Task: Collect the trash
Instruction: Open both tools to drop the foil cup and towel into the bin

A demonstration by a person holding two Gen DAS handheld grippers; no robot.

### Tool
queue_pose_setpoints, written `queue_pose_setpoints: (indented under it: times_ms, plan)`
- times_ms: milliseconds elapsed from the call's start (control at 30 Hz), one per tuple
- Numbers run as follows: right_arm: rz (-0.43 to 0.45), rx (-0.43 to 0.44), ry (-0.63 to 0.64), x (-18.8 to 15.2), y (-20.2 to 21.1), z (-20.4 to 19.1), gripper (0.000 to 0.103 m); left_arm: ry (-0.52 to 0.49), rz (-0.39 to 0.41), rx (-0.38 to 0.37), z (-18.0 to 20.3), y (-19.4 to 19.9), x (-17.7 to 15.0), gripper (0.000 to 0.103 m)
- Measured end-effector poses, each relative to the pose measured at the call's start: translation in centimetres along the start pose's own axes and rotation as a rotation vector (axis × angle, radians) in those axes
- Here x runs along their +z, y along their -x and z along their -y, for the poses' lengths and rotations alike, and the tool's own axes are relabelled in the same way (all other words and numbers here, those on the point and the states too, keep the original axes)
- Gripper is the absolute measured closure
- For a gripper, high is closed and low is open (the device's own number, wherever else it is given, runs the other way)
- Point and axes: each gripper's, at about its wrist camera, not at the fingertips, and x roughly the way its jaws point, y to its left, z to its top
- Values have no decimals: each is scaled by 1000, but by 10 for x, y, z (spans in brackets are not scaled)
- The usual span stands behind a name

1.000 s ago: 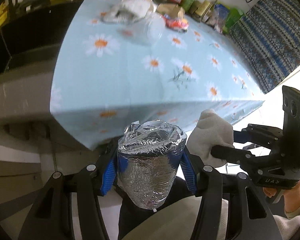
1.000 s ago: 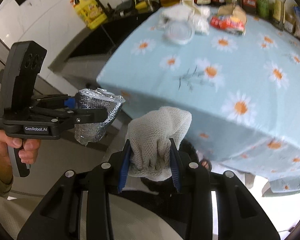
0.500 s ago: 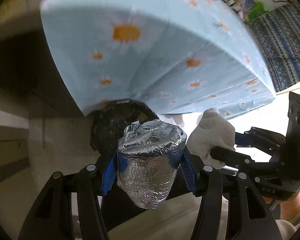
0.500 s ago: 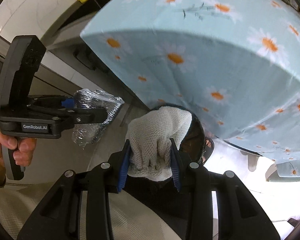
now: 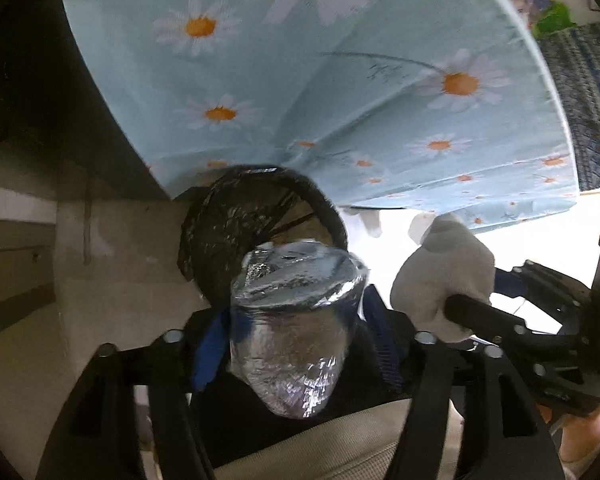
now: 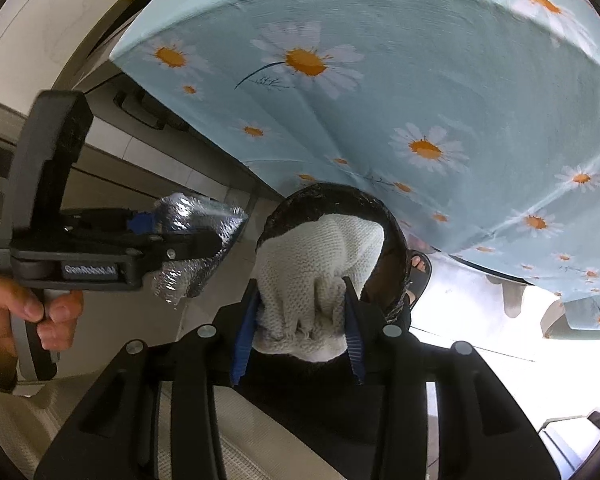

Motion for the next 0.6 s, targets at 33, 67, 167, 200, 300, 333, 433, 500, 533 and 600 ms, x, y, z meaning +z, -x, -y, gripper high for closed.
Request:
queue_pose_setpoints:
  times_ms: [33, 67, 167, 200, 300, 333, 433, 500, 533, 600]
  plan:
    - [8, 1, -19, 0, 1, 3, 44, -1, 3, -5, 1, 0, 0, 27]
    - [17, 5, -33, 0, 2, 5, 41, -7, 0, 3, 2, -1, 0, 23]
    - [22, 16, -72, 4, 4, 14, 41, 2, -7, 20, 0, -3, 1, 23]
    - [25, 16, -78, 3, 4, 17, 41, 7, -8, 22, -1, -3, 2, 23]
    - [26, 24, -90, 4, 8, 19, 41, 17, -3, 32, -5, -1, 3, 23]
    - [28, 25, -89, 3, 9, 19, 41, 20, -1, 33, -6, 0, 4, 23]
    - [29, 23, -87, 2, 11, 21, 41, 17, 1, 32, -5, 2, 7, 23]
    - [34, 26, -89, 3, 13, 22, 41, 14, 7, 36, -2, 6, 8, 23]
    - [37, 25, -89, 5, 13, 19, 41, 10, 12, 33, -1, 9, 8, 23]
    - [46, 32, -96, 7, 23, 16, 41, 4, 18, 34, 1, 13, 9, 23]
